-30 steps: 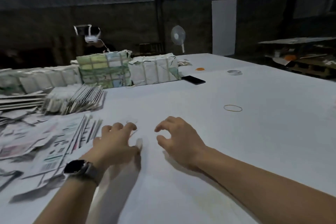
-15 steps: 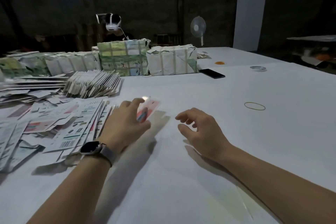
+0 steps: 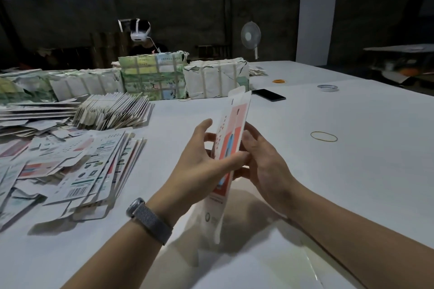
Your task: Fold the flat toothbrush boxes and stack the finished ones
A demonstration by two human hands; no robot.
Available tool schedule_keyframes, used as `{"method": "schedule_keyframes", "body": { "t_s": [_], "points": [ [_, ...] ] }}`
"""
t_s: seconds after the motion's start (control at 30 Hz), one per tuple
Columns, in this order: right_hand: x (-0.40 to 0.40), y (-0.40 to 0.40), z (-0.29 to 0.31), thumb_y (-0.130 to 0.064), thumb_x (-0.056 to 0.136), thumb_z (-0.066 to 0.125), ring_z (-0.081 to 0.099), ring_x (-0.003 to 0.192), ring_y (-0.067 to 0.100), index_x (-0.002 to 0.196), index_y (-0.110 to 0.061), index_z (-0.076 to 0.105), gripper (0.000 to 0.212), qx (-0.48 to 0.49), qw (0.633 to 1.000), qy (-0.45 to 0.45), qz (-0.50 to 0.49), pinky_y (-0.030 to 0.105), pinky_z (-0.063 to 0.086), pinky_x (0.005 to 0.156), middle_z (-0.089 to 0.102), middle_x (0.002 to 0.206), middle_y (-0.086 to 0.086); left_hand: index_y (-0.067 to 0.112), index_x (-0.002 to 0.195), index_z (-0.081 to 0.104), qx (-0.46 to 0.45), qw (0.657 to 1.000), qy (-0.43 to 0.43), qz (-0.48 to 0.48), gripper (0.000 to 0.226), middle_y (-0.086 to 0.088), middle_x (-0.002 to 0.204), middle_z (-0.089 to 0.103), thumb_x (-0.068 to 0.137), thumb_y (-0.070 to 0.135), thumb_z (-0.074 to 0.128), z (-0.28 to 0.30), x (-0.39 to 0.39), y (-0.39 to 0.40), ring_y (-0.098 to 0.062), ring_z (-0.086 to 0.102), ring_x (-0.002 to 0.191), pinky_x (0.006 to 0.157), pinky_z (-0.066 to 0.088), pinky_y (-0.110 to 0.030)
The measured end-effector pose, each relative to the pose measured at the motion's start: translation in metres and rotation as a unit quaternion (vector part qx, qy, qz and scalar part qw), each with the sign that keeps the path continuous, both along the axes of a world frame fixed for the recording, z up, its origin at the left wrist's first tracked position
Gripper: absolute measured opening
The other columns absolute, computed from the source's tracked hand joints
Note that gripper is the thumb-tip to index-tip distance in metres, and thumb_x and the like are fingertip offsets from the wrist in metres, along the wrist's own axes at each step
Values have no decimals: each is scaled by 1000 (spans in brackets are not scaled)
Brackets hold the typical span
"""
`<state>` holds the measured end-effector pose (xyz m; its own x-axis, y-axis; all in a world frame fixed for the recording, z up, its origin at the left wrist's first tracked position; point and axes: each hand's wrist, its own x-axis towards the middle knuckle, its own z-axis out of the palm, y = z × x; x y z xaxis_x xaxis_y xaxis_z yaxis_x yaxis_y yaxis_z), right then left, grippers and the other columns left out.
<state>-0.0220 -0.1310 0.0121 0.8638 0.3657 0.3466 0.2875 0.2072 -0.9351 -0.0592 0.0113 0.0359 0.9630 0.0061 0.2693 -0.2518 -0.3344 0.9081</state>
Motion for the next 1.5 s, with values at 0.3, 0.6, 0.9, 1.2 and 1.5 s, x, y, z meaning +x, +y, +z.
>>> {"method": "schedule_keyframes", "body": {
  "t_s": [0.3, 0.6, 0.9, 1.2, 1.5],
  "points": [
    [-3, -1, 1, -48, 96, 43, 68, 107, 4, 114, -74, 51, 32, -1, 999, 20, 47, 33, 60, 80, 68, 111, -32, 35, 133, 35, -40, 998, 44, -23, 89, 11, 109, 58, 57, 57, 77, -6, -3, -5, -16, 68, 96, 70, 59, -20],
    [-2, -4, 5, -57, 90, 46, 67, 113, 11, 114, -79, 47, 33, -35, 997, 50, 52, 39, 60, 84, 62, 125, -27, 29, 133, 26, -31, 996, 71, -42, 92, 2, 116, 54, 59, 54, 74, -3, -4, -7, -22, 66, 105, 94, 59, -42],
    [-7, -1, 7, -58, 84, 44, 68, 108, 6, 115, -65, 47, 32, -22, 999, 19, 19, 28, 60, 75, 64, 118, -27, 34, 133, 24, -41, 997, 49, -41, 95, 6, 114, 55, 58, 57, 77, -3, -3, -9, -20, 68, 103, 89, 61, -37],
    [-8, 4, -3, -51, 91, 43, 64, 119, 13, 143, -63, 29, 54, 6, 999, 9, 37, 40, 56, 94, 61, 132, -19, 37, 123, 33, -135, 988, 57, -41, 73, 0, 104, 65, 67, 35, 79, -19, 2, -9, -17, 74, 91, 70, 63, -31],
    [1, -5, -1, -38, 96, 46, 69, 108, 10, 130, -63, 36, 43, 11, 1000, -16, -10, 27, 59, 79, 71, 113, -21, 29, 132, 25, -86, 993, 12, -77, 76, 4, 111, 66, 77, 45, 74, -11, 2, -5, -19, 75, 96, 82, 63, -38]
  ]
}}
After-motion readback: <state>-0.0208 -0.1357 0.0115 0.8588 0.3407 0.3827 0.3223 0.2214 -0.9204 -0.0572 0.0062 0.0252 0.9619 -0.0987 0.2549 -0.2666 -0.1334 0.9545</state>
